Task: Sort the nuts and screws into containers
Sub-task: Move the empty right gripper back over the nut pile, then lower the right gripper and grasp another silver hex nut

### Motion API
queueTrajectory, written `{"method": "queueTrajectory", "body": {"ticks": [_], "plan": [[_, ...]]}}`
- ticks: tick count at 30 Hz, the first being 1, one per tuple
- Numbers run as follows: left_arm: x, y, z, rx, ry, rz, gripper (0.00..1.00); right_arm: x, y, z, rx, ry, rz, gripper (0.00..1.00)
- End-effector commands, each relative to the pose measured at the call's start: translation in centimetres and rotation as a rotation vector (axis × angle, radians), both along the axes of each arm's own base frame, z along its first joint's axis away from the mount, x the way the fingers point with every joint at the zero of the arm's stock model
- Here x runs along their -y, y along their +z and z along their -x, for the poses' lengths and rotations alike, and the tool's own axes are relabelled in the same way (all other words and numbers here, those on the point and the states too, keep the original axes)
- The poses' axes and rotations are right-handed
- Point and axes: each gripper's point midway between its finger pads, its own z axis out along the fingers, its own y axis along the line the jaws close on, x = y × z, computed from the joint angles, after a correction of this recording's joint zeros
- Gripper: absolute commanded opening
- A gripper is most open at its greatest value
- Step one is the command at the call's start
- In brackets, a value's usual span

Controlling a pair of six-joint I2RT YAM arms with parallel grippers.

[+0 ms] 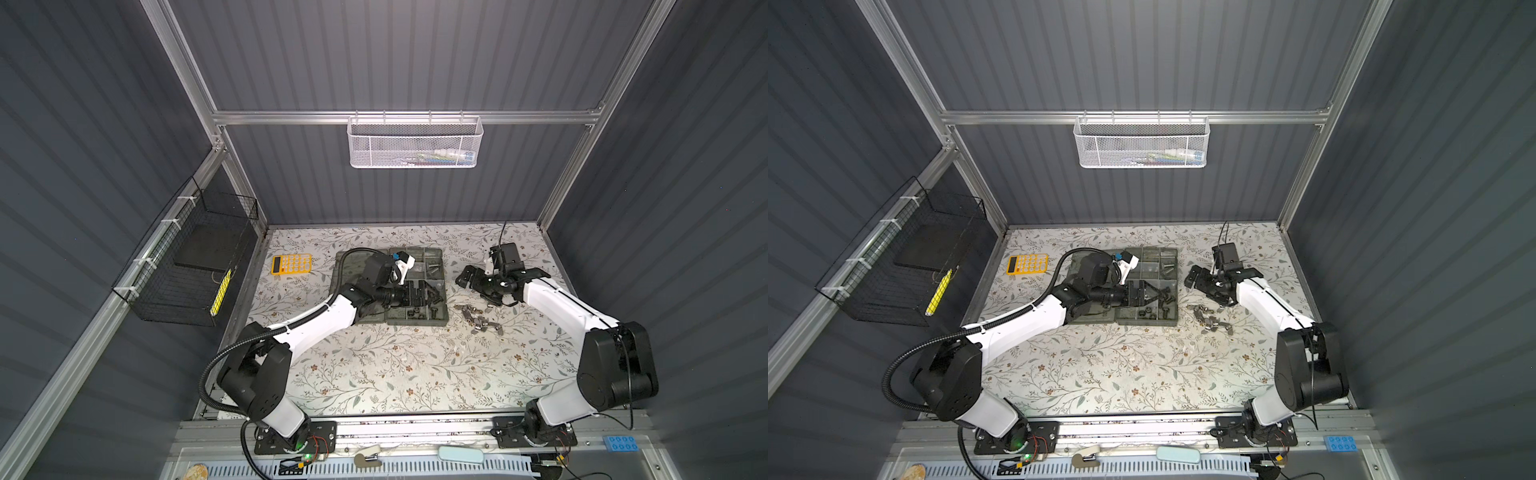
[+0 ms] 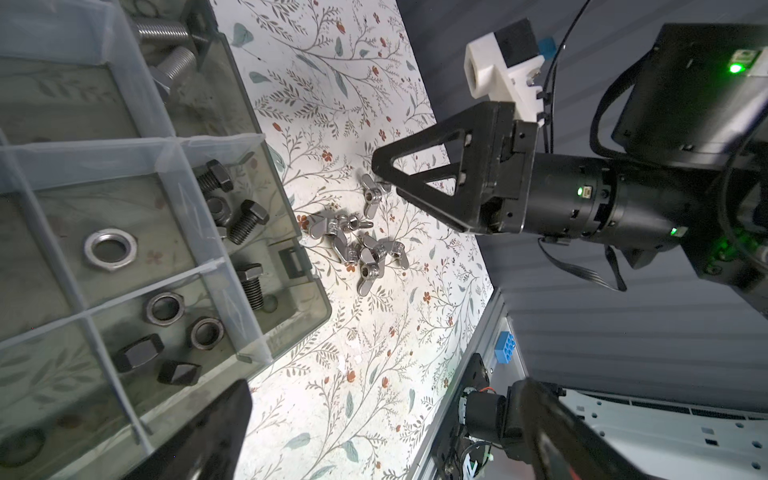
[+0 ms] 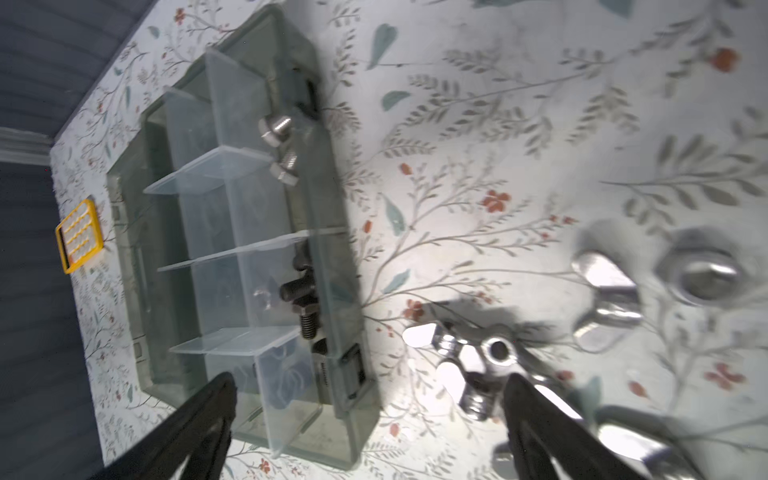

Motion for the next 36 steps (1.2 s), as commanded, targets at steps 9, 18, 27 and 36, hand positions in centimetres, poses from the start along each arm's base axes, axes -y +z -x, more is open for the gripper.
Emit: {"method": "queueTrajectory", "body": {"ticks": [9,18,27,36], "plan": [[3.3,1.2,-0.7,0.033,-0.048,0.028,1.0,8.7,-3.8,1.7,-0.15,-0.16,0.201,0.99],[5.5,1.1,-1.0,0.028,-0.086,0.041,1.0,10.5,-6.3,0.6,-0.226,-0.156,0.257,0.81],[6.5,0.1,-1.4,0.01,-0.103,0.041,1.0,11.0,-8.2,0.1,-0.28,-0.133,0.263,0.65],[7.2,-0.6,-1.9,-0.003,-0.115,0.04,1.0,11.2,-9.8,0.1,-0.318,-0.117,0.265,0.54]]}}
